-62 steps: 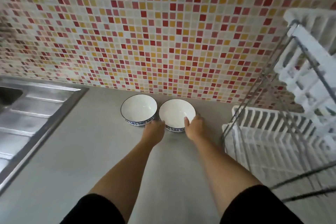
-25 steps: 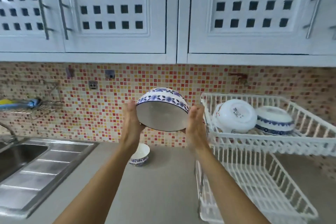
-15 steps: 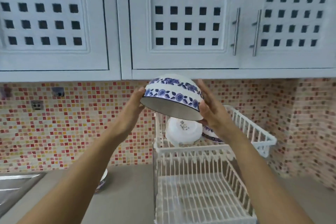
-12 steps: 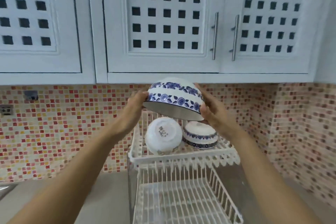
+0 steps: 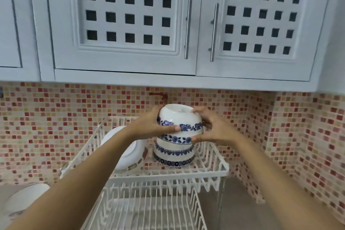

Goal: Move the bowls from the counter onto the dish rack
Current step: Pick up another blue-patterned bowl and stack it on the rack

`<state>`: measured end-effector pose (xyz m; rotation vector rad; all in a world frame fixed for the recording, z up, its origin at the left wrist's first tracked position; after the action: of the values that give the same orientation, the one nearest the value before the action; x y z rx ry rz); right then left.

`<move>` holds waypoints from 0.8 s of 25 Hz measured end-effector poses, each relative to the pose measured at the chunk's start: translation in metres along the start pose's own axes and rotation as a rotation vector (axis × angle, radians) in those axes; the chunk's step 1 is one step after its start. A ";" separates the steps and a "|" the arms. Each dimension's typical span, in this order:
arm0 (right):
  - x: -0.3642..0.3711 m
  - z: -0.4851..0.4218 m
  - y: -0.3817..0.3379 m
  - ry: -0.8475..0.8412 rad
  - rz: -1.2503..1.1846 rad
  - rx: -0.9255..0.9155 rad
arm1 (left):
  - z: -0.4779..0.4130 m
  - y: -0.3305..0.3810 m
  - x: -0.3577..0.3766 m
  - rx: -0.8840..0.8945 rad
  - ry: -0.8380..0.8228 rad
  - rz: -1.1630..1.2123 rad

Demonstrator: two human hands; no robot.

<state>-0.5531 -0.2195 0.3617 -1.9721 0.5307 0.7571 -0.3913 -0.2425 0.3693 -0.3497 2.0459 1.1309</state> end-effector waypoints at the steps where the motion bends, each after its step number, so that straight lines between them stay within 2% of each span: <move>1: 0.004 -0.003 0.011 -0.032 -0.002 0.019 | -0.007 -0.007 0.006 -0.056 -0.024 -0.048; 7: 0.019 -0.017 0.050 -0.113 0.152 0.051 | -0.030 -0.026 0.030 -0.238 -0.116 -0.234; 20: 0.050 -0.027 0.063 -0.260 0.392 0.051 | -0.035 -0.053 0.070 -0.370 -0.323 -0.422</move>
<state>-0.5495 -0.2759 0.2989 -1.7069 0.7800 1.2116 -0.4258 -0.2930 0.2971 -0.6955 1.3950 1.2018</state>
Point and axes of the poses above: each hand's wrist, its own z-axis away from the middle knuckle, its own x-axis out of the palm, y = z × x, the point moved 10 cm from there along -z, towards the middle knuckle, and after that the axes turned 1 degree about -z, right-handed, at the moved point
